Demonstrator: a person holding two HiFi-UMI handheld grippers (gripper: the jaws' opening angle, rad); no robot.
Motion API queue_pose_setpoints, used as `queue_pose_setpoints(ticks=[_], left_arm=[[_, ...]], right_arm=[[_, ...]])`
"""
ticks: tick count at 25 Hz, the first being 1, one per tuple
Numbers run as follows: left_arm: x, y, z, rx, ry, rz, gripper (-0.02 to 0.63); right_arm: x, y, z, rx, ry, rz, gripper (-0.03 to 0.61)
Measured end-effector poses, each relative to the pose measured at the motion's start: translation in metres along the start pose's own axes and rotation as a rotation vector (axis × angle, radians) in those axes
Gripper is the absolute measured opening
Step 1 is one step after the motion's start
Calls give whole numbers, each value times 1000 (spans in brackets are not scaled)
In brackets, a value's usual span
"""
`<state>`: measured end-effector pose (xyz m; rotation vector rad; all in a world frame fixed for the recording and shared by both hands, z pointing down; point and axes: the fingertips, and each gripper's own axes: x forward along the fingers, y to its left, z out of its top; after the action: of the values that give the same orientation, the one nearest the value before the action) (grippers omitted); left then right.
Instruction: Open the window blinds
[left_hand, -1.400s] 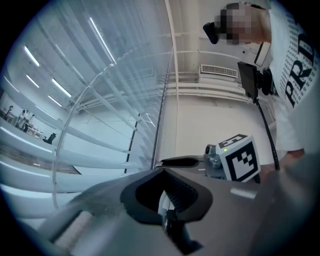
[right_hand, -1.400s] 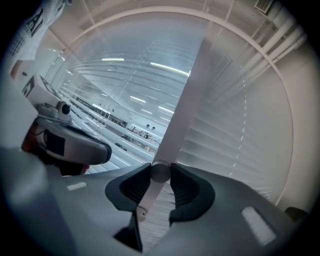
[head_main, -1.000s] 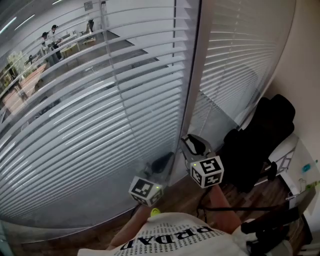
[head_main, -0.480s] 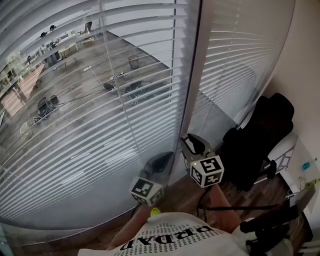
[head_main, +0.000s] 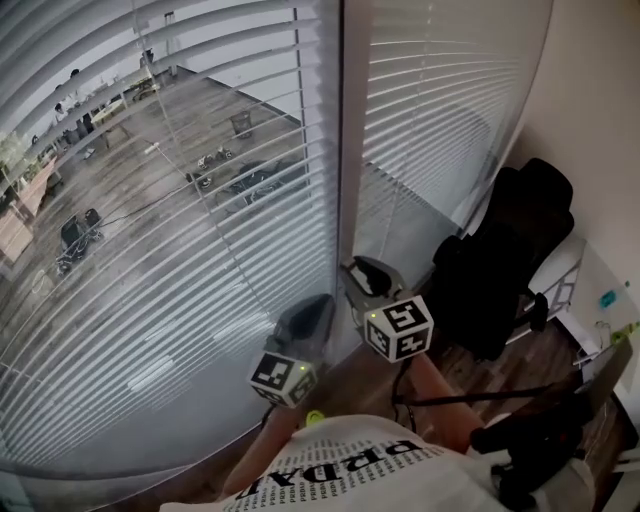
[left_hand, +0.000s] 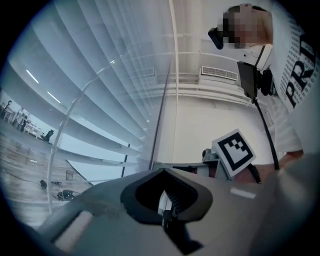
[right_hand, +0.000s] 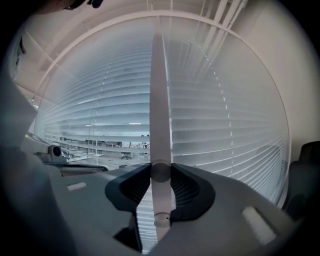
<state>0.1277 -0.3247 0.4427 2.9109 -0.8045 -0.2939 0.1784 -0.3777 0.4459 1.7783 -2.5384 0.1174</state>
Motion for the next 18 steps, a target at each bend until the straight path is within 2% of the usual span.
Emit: queue_pose_setpoints(ticks=[3, 10, 15, 18], left_arm=[[-6, 1, -6, 24, 16, -7, -6], [1, -4, 5, 6, 22, -9, -6], [-1, -4, -11, 19, 29, -14, -6], [0, -7, -2, -5, 12, -6, -6]], right_arm=[[-1, 4, -3, 0, -1, -1, 132], [-1, 2, 8, -4, 2, 6, 130], [0, 1, -3, -20, 2, 7, 130], [-1, 2, -1, -24, -2, 3, 130]])
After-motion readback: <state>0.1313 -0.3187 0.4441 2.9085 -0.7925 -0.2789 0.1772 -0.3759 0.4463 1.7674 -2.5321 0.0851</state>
